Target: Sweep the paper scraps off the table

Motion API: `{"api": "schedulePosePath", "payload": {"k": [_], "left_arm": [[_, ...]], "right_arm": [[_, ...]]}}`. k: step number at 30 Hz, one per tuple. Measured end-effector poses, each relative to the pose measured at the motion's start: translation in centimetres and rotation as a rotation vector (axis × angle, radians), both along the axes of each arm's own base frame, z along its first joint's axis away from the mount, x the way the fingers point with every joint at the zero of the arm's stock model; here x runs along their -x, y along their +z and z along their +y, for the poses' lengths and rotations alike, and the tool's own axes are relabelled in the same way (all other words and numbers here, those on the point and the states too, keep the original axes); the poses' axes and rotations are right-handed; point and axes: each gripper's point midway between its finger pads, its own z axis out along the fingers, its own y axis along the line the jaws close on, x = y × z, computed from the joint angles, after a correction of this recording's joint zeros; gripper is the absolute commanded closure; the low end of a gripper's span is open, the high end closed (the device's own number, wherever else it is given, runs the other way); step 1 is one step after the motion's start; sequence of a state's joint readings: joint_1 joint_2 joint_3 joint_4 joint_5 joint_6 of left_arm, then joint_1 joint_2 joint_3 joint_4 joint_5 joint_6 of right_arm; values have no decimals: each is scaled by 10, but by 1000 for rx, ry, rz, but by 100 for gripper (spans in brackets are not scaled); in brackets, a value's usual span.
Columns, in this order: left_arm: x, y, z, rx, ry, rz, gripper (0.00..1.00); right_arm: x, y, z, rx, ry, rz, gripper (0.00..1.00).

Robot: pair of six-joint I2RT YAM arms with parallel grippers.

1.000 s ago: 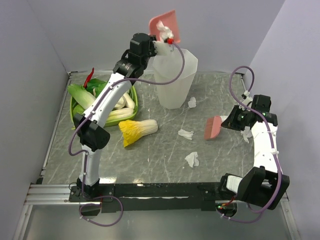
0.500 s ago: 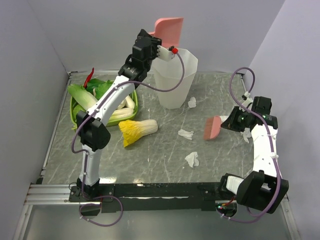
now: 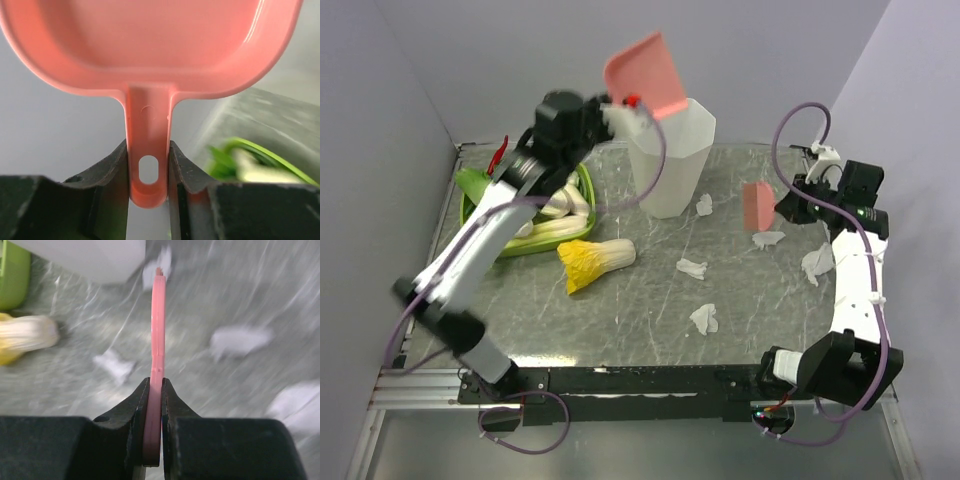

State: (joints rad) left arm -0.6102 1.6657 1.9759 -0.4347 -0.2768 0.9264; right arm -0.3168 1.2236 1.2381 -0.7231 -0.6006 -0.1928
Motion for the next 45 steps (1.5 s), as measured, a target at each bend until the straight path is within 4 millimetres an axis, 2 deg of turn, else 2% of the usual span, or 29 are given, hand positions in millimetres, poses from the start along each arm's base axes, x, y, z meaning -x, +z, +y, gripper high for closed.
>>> {"api": "schedulePosePath", "payload": {"k": [1,4,6,8,10,11,14,16,18,21,25,27,30,34,37,39,42,43,45], "left_arm": [[30,-10,-1,11,-56,55,99],[97,-30,-15,50,-241,181,99],[131,-53,-22,48,-345,284,99],[156,-94,-24,19,-406,429,99],[179,-143,-24,-27,-429,598,99],[191,-177,-24,-67,-429,715,99],[220,-254,-15,-183,-390,976,99],[242,-293,2,-248,-350,1106,99],[260,-314,17,-290,-324,1180,99],[276,-331,30,-314,-303,1208,99],[277,-349,34,-328,-285,1200,99],[275,-361,34,-339,-265,1210,99],[268,-373,31,-340,-238,1215,98],[258,-381,24,-330,-211,1202,97],[253,-384,20,-324,-202,1186,93],[249,-385,17,-313,-190,1173,91],[245,-388,15,-306,-179,1159,88],[244,-389,15,-304,-176,1157,87],[244,-392,14,-300,-167,1158,85]], "right_arm": [[-8,8,-2,47,36,-58,100],[-27,18,8,214,191,-194,100],[-36,15,23,334,312,-257,100],[-42,2,44,466,453,-314,100],[-44,-19,63,561,576,-334,100],[-46,-34,71,611,638,-341,100],[-57,-62,70,725,725,-340,100],[-71,-76,63,816,753,-351,100],[-82,-82,59,891,773,-371,100],[-98,-82,60,1012,808,-438,100],[-122,-82,70,1130,854,-526,100],[-130,-93,74,1172,895,-535,100],[-132,-111,77,1206,962,-521,100],[-111,-135,75,1231,1053,-489,100],[-66,-144,73,1210,1134,-452,100],[-28,-130,77,1187,1165,-464,100],[27,-94,92,1116,1168,-536,100],[42,-78,97,1082,1138,-574,100],[58,-59,98,1019,1066,-584,100]]}}
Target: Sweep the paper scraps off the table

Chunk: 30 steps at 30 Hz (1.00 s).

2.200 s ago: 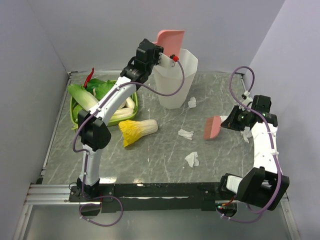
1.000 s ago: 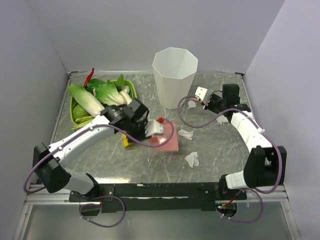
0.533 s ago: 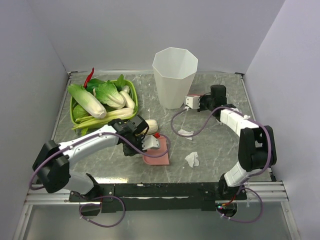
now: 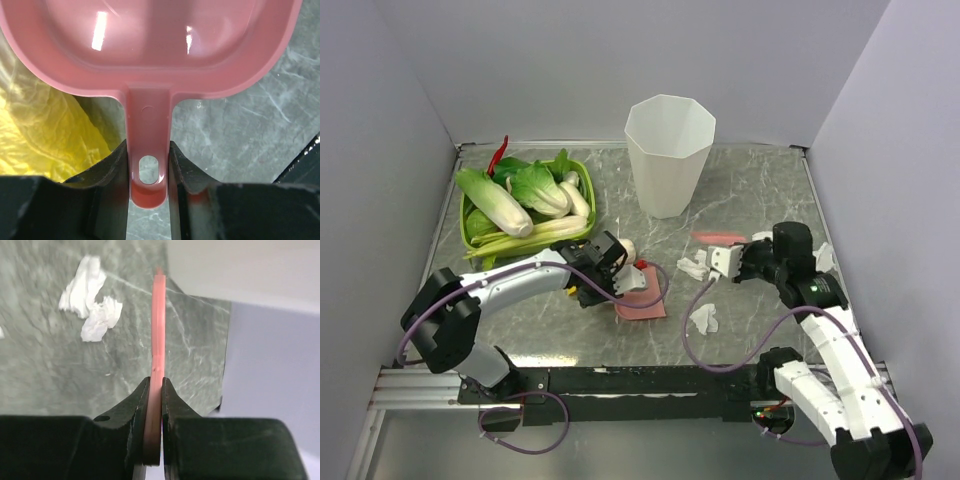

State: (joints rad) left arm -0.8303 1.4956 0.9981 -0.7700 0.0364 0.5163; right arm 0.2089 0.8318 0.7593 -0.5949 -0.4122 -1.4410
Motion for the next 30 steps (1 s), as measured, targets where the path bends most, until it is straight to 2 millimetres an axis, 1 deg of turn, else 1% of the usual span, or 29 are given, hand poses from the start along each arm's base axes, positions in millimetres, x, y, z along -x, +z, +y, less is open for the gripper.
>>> {"api": "schedulePosePath", "payload": {"k": [1,3,7,9,12,13,14,18,20,23,26,28,30], "left_arm": [[0,-2,-1,3,6,-1,85],[0,-6,-1,1,17,6,85],[0,-18,-4,-15,39,25,86],[-1,-24,-5,-23,51,33,87],[-2,-29,-6,-33,62,39,89],[-3,-30,-7,-34,63,38,90],[-3,-29,-7,-33,63,36,91],[-8,-25,-11,-22,63,23,95],[-10,-24,-13,-21,63,18,97],[-12,-25,-15,-28,64,18,98],[-12,-26,-15,-35,63,23,99],[-14,-26,-16,-40,63,22,99],[-15,-26,-16,-47,65,19,99]], "right_arm": [[5,9,-2,-39,-42,2,100],[6,20,-8,-117,-150,26,100],[-4,15,-33,-221,-427,82,100],[-11,7,-48,-252,-545,100,100],[-19,-8,-78,-277,-738,133,100],[-23,-14,-90,-285,-807,146,100],[-26,-18,-98,-290,-849,150,100],[-43,-36,-143,-276,-1040,161,100],[-54,-44,-158,-258,-1089,160,100],[-72,-53,-166,-234,-1104,163,100],[-88,-63,-167,-223,-1104,184,100],[-96,-68,-163,-224,-1098,208,100],[-100,-68,-152,-239,-1081,231,100]]}}
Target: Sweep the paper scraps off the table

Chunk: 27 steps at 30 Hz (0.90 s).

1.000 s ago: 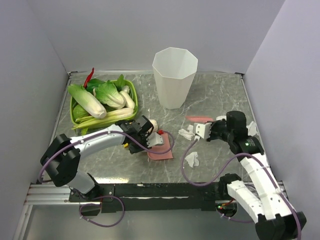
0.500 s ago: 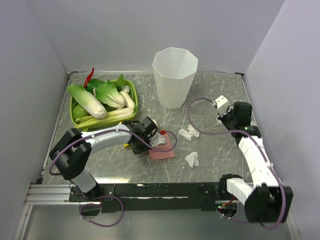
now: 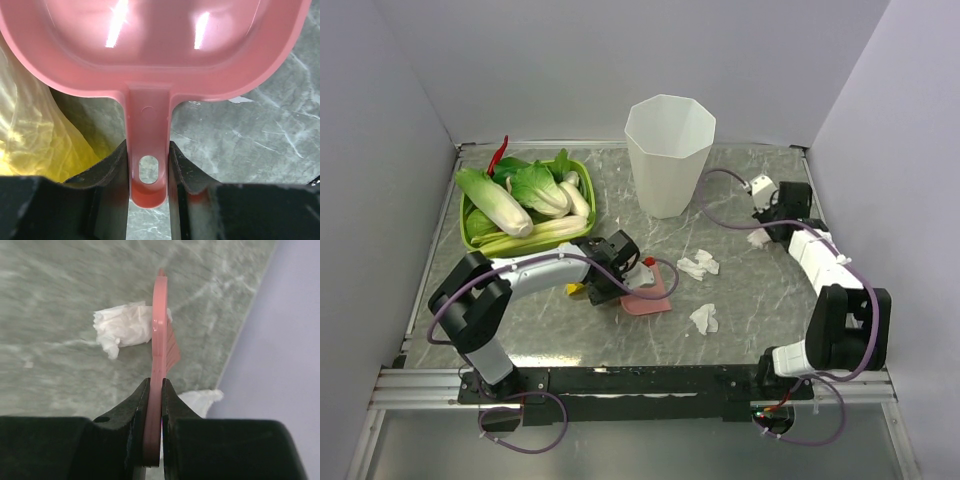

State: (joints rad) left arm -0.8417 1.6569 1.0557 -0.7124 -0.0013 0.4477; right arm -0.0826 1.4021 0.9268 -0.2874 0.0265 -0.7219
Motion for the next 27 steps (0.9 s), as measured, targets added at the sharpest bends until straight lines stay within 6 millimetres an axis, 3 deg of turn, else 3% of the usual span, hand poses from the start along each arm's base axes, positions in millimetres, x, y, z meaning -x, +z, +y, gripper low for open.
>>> {"api": "schedulePosePath", "payload": {"k": [3,5,9,12,16,23,27], "left_arm": [[-2,0,0,-11,1,-2,99],[-5,1,-2,-15,2,-7,99],[-10,3,-7,-14,-1,-21,99],[-10,0,-11,-22,-11,-21,91],[-10,-2,-16,-23,-21,-20,82],[-11,2,-17,-21,-55,-34,64],[-5,6,-6,-18,-109,-57,60]], "right_arm": [[3,2,41,-67,83,12,100],[15,4,88,-146,194,36,100],[63,21,182,-393,405,109,100],[97,33,215,-572,461,190,100],[115,37,217,-682,405,271,100],[98,83,186,-687,279,175,100],[107,100,174,-647,242,114,100]]}}
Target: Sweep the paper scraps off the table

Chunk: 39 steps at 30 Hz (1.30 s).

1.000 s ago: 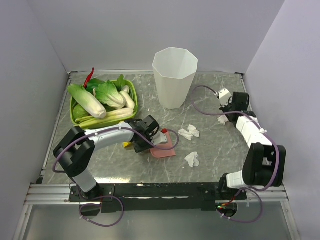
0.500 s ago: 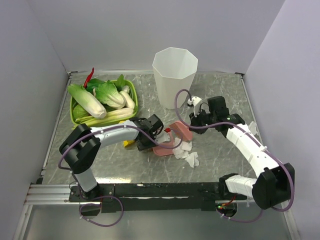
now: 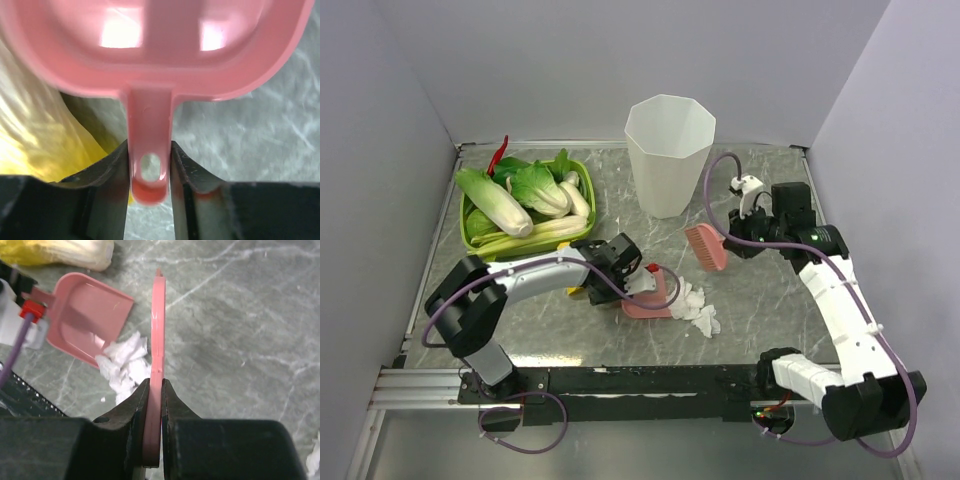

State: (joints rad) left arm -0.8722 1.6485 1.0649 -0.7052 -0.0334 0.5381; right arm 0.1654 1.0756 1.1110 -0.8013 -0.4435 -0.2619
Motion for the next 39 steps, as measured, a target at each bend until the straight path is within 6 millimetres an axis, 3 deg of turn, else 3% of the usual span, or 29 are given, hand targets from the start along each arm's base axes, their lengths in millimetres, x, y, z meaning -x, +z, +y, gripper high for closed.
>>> {"api": "schedulePosePath", "payload": {"k": [4,9,13,14,17,21,25,31,34,39], "left_arm": [[9,-1,11,-14,-29,10,60],[16,-8,16,-25,-34,34,62],[17,-11,17,-23,-28,34,77],[17,-11,17,-24,-29,34,86],[19,-10,19,-28,-25,39,99],[24,-3,26,-40,-31,48,99],[28,10,36,-56,-51,35,99],[29,18,47,-95,-81,14,99],[30,18,50,-107,-88,18,99],[31,11,51,-138,-89,46,99]], "right_arm": [[18,-5,-4,23,23,14,100],[53,-23,-7,41,82,34,100],[74,-12,-5,48,178,-38,100],[78,-10,-5,55,207,-71,100],[97,-5,-6,92,310,-168,100],[125,-6,-5,132,467,-231,100],[145,-20,-1,130,599,-162,100],[133,-43,2,118,667,-32,100],[109,-55,1,154,661,-65,100],[60,-46,9,162,610,-157,100]]}}
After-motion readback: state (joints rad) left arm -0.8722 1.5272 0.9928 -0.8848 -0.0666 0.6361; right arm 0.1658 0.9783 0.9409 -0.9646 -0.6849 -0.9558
